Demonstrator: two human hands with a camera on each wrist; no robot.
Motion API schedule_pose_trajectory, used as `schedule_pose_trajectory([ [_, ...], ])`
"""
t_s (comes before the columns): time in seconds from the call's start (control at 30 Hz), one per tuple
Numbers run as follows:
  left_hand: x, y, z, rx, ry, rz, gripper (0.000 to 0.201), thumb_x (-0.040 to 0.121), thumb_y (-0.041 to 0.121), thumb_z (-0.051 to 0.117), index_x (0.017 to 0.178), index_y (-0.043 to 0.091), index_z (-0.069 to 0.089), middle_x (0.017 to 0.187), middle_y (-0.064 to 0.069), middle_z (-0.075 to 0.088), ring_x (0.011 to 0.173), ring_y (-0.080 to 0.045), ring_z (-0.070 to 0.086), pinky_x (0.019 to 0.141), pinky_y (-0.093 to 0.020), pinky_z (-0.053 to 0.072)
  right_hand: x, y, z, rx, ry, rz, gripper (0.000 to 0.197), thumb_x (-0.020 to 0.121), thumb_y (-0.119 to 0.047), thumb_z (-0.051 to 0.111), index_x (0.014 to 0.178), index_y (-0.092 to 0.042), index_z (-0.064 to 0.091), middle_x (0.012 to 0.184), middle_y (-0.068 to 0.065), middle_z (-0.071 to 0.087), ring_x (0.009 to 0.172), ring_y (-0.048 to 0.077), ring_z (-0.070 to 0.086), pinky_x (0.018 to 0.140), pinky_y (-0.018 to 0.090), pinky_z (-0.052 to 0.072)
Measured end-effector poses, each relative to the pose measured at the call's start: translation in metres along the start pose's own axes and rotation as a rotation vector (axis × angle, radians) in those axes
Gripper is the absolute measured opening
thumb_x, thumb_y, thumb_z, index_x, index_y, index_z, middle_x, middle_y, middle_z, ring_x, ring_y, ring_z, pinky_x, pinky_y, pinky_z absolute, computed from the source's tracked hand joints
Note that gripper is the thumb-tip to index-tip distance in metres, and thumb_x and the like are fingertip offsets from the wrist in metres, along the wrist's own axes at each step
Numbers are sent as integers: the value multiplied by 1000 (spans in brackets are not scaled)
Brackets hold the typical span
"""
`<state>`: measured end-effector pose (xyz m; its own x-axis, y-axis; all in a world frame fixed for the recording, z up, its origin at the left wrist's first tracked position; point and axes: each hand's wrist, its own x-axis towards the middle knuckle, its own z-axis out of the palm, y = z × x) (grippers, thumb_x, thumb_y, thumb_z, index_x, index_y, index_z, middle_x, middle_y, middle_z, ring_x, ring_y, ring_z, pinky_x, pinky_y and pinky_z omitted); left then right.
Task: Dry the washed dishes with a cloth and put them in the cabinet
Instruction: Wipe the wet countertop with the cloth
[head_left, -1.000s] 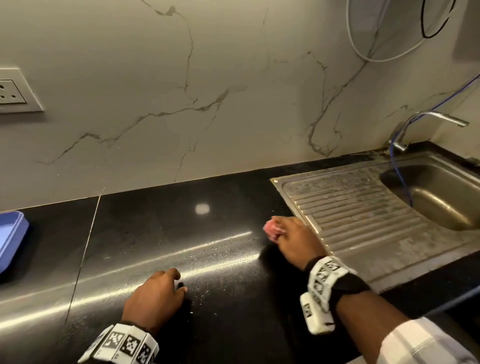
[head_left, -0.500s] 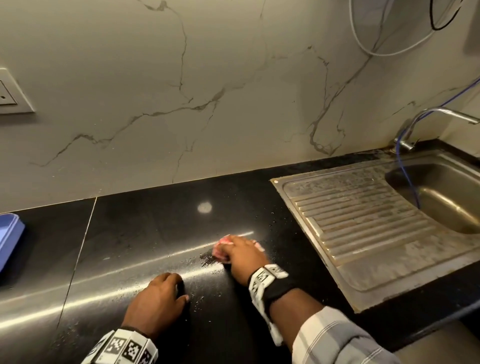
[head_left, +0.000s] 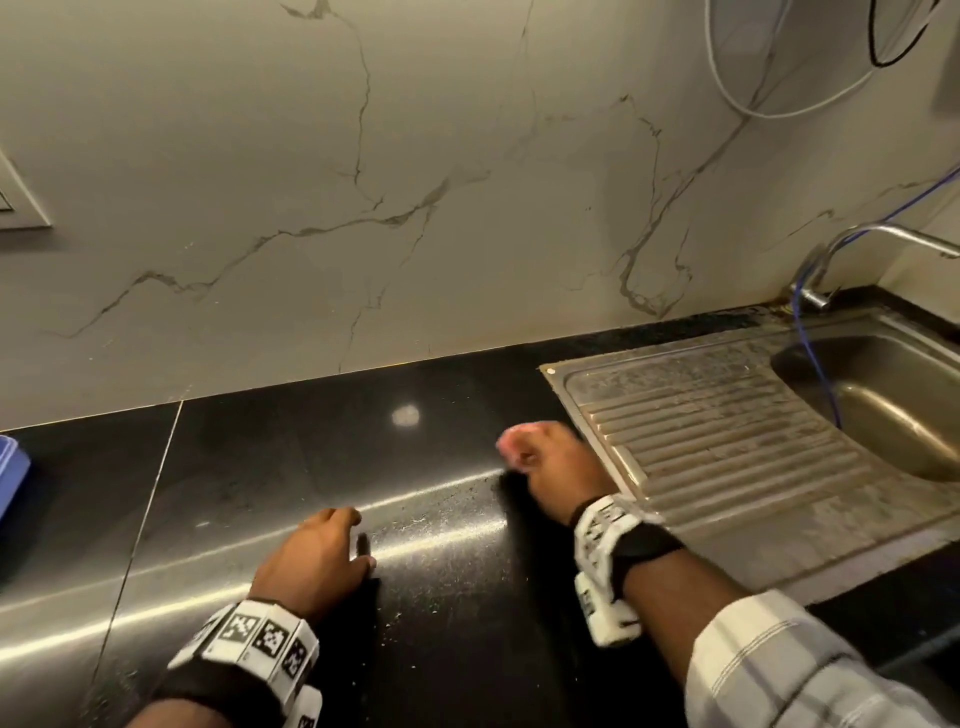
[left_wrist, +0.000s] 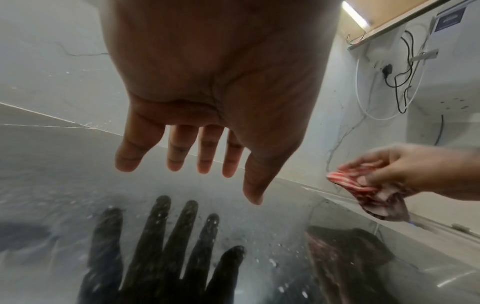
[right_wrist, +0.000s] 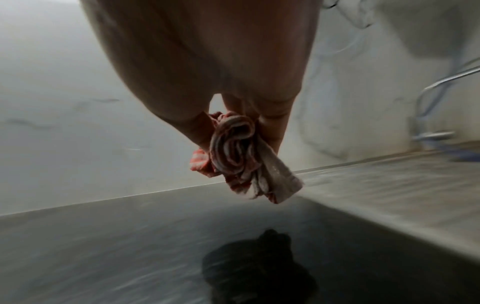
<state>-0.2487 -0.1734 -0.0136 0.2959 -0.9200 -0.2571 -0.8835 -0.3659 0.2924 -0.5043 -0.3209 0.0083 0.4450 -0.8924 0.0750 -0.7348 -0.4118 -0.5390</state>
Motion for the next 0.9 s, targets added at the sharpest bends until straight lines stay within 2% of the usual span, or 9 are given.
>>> schedule_pose_trajectory([
  [0.1,24,3,-1,20,-28,6,59,82,48,69,132,24,52,135,2,53,123,-19,54,104,-34,46,-10,-55,46,-47,-263,-238,35,87,-23,49,116,-35,64,129,-6,54,114,22,56,97,39,49],
  [0.23,37,4,2,48,-106,5,48,71,61,70,108,33,57,116,6,56,109,-17,59,94,-34,51,5,-63,70,-250,-389,-280,41,94,-19,56,133,-33,58,147,0,45,133,28,42,112,43,34],
  [0.3,40,3,4,63,-122,9,49,72,63,71,108,33,56,114,8,55,102,-15,59,90,-33,53,22,-31,57,-199,-371,-199,48,89,-10,53,131,-33,59,145,-3,47,130,23,45,113,41,34],
  [0.43,44,2,7,82,-114,29,54,75,59,73,117,31,54,119,7,56,102,-14,60,90,-29,53,52,68,-2,-164,-230,93,39,92,-10,47,126,-9,66,135,13,58,118,22,57,102,10,32],
  [0.5,45,2,7,86,-115,33,55,73,59,74,115,31,54,119,5,58,104,-16,60,90,-30,52,59,108,-27,-271,-105,343,31,99,-22,49,124,-18,67,125,16,62,110,31,63,95,27,46],
  [0.57,49,3,6,85,-131,31,58,70,58,75,116,30,53,120,3,59,106,-20,60,92,-34,52,67,108,-33,-364,38,403,30,95,-21,53,123,-24,65,121,15,58,106,37,62,94,37,50],
  [0.7,54,3,9,76,-166,21,65,71,55,76,122,28,45,122,0,58,112,-24,57,95,-38,52,80,28,13,-96,-2,41,56,79,5,52,116,-34,66,126,2,55,111,24,60,101,36,49],
  [0.8,56,-1,13,64,-156,21,63,71,56,75,119,28,45,121,0,59,110,-24,56,90,-35,51,82,-29,57,-139,-239,-173,49,84,-4,51,121,-36,61,138,-1,48,121,27,51,105,40,45],
  [0.9,58,-5,14,49,-146,24,62,73,58,74,119,30,45,121,3,59,112,-20,54,88,-30,49,86,-42,75,-267,-340,-181,53,88,-8,51,132,-37,54,145,-3,44,128,30,44,106,43,43],
])
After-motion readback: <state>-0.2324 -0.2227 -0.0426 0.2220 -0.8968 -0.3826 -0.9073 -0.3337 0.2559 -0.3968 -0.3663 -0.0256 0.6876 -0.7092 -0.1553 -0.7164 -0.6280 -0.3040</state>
